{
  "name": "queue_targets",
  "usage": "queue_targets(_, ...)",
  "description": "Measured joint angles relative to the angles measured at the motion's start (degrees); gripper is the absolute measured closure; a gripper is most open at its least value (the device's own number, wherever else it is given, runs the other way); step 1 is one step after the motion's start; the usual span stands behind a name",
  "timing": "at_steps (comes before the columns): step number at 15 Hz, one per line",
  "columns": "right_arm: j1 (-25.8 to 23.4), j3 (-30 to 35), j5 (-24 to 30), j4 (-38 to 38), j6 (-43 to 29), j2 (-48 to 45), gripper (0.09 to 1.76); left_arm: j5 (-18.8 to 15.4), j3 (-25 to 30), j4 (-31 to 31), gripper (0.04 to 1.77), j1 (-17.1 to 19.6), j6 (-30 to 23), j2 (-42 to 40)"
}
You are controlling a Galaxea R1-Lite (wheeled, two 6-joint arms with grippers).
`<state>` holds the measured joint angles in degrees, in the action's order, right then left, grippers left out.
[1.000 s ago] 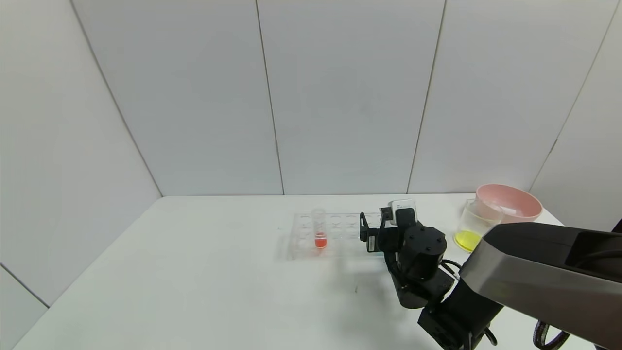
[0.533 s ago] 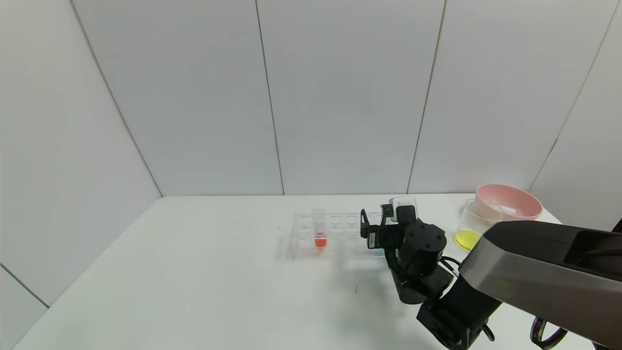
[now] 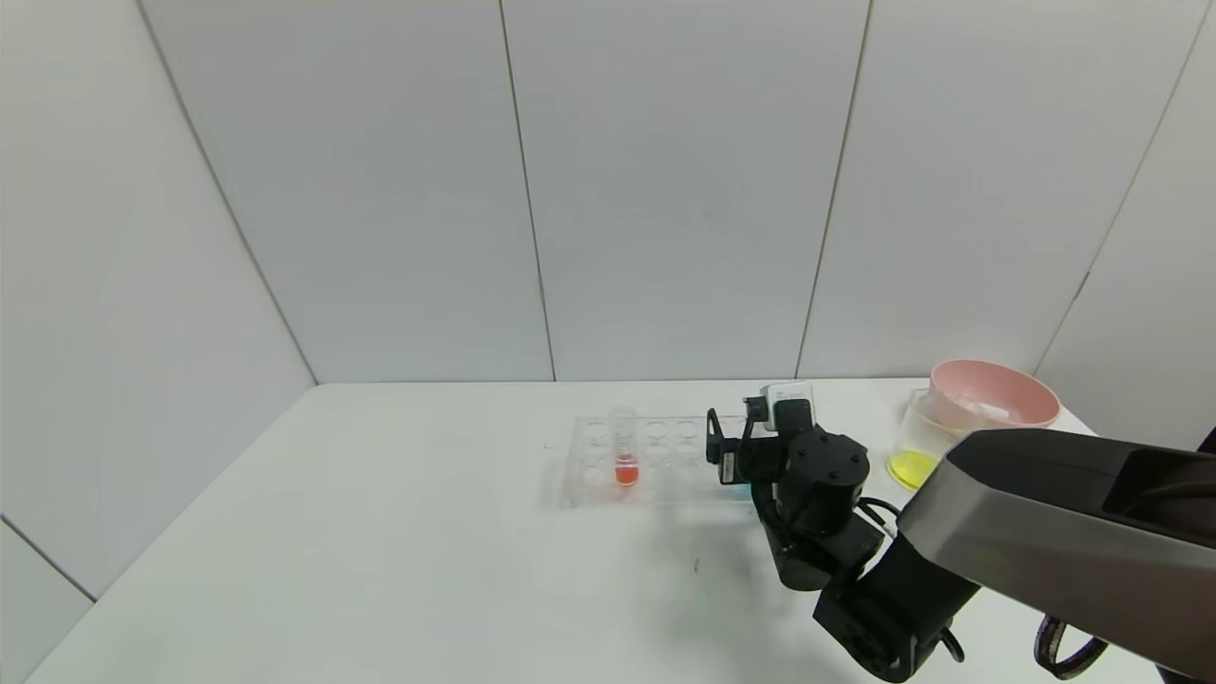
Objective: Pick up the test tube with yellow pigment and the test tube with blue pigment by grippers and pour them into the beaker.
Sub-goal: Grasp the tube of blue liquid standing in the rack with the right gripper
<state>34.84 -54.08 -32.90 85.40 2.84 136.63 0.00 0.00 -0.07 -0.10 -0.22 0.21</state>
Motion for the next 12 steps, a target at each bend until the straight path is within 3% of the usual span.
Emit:
queue_targets(5, 0.66, 0.26, -0.11, 0.46, -0.74, 0.28, 0.14, 0.0, 0.0, 0.0, 0.05, 0.0, -0.02, 0.0)
queue_targets(9, 0.82, 0.39, -0.13, 0.82, -1.1, 0.72, 0.75, 0.0, 0.0, 0.0, 0.05, 0.0, -0.02, 0.0)
queue_targets(12, 0.77, 0.37, -0.13, 1.04, -1.12, 0.83, 1.07, 0.0, 0.0, 0.0, 0.05, 0.0, 0.0, 0.0)
